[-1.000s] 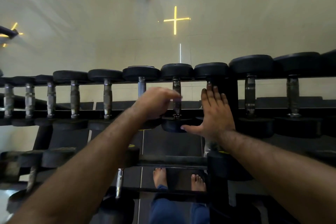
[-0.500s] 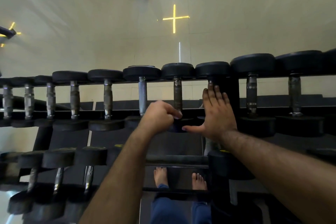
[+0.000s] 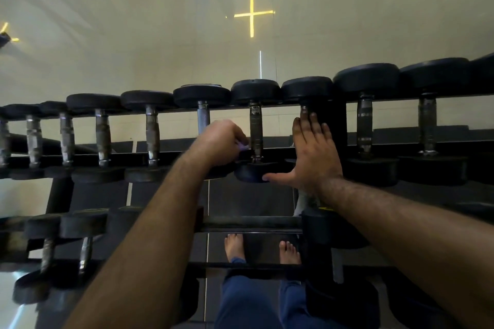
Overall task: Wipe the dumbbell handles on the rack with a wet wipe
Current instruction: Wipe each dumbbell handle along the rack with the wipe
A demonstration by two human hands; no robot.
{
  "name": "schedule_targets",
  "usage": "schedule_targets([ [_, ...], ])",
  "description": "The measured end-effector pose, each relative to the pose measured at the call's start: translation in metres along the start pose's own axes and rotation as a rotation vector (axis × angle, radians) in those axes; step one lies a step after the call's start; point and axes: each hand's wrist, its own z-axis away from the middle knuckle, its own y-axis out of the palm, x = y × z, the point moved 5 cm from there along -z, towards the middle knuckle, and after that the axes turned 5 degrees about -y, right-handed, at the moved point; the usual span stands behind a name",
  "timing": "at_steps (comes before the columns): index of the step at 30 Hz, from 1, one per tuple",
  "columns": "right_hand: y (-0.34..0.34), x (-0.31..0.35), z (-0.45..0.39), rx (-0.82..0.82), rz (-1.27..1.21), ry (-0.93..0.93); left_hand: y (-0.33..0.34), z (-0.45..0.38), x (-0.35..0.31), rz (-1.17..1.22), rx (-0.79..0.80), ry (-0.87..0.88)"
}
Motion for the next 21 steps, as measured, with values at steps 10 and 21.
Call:
schedule_targets([
  [10,0.001,-0.001,-0.001,0.002,0.015,0.0,-0.004,0.025,-0.014,0.334,0.014,0.151],
  [21,-0.004,0.026,0.007,-0.128,0.002,-0.259,-0.009,0.055,0.018,0.519,-0.222,0.127],
])
